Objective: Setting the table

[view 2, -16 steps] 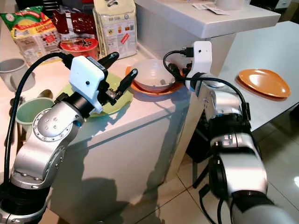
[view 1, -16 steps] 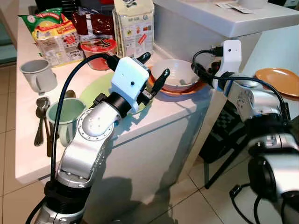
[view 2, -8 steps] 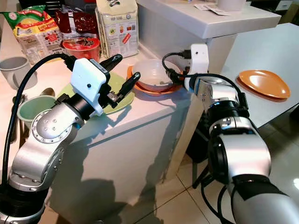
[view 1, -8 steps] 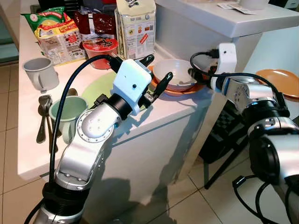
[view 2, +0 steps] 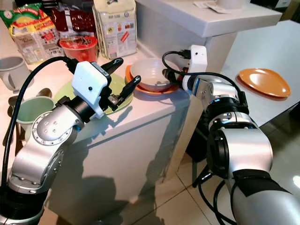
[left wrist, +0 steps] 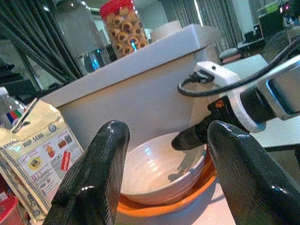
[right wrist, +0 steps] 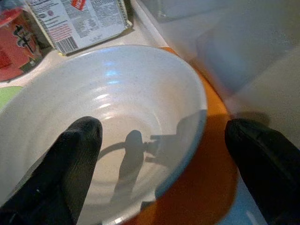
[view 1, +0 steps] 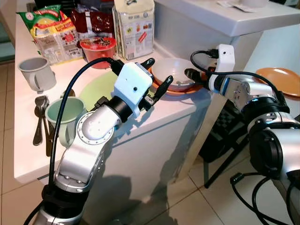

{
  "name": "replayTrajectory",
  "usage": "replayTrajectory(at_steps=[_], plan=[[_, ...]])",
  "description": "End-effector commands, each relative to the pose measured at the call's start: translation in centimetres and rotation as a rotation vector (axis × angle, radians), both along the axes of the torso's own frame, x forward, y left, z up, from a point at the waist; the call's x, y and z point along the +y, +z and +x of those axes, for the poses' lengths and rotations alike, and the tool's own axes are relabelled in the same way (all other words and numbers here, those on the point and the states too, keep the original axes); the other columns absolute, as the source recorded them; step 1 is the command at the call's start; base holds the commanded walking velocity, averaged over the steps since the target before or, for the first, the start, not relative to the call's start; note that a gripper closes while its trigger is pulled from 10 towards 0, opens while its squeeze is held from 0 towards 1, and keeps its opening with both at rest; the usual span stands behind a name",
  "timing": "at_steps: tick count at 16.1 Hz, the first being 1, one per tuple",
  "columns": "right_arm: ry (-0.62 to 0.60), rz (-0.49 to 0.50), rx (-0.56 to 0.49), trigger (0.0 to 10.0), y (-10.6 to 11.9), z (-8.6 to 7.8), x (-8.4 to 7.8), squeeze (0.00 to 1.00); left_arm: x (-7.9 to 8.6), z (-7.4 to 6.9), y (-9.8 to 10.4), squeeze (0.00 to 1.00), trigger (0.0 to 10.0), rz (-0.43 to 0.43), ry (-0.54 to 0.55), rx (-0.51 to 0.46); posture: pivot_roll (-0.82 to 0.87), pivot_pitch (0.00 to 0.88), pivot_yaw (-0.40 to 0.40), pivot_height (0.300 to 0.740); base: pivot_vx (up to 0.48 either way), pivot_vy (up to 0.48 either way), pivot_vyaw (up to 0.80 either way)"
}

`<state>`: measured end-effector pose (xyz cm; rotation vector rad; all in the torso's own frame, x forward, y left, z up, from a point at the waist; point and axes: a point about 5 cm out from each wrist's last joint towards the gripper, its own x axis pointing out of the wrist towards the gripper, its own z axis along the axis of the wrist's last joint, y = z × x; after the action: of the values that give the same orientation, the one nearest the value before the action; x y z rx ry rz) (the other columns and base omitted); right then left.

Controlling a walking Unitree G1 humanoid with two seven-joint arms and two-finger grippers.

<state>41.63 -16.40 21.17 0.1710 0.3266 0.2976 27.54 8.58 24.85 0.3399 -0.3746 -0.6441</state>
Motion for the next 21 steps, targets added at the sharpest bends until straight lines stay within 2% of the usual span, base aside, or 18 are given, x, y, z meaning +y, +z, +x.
replayTrajectory(at_steps=[1, 6, 11, 17, 21], plan=[[0.002, 0.017, -0.035, 10.0, 1.2, 0.3, 0.1, 0.00, -0.2, -0.3, 0.3, 0.00, 10.0, 0.015, -0.018, -0.015, 0.02, 0.000, -0.049, 0.740, 0.000, 0.000, 0.00], [0.006, 0.062, -0.034, 10.0, 1.7, 0.3, 0.3, 0.00, -0.3, -0.3, 0.3, 0.00, 10.0, 0.022, -0.022, -0.017, 0.02, 0.000, -0.047, 0.740, 0.000, 0.000, 0.00], [-0.011, 0.135, 0.063, 10.0, 0.1, 0.0, 0.7, 0.00, -0.4, -0.4, 0.1, 0.00, 10.0, 0.032, -0.031, -0.013, 0.02, 0.000, -0.054, 0.740, 0.000, 0.000, 0.00], [-0.040, 0.185, 0.121, 10.0, -0.9, -0.3, 0.7, 0.00, -0.7, -0.6, 0.0, 0.00, 10.0, 0.035, -0.048, -0.010, 0.01, 0.000, -0.049, 0.740, 0.000, 0.000, 0.00], [-0.033, 0.139, 0.183, 10.0, -2.3, -0.7, 0.6, 0.00, -0.8, -0.7, 0.0, 0.00, 10.0, 0.040, -0.056, -0.006, 0.02, 0.000, -0.052, 0.740, 0.000, 0.000, 0.00]])
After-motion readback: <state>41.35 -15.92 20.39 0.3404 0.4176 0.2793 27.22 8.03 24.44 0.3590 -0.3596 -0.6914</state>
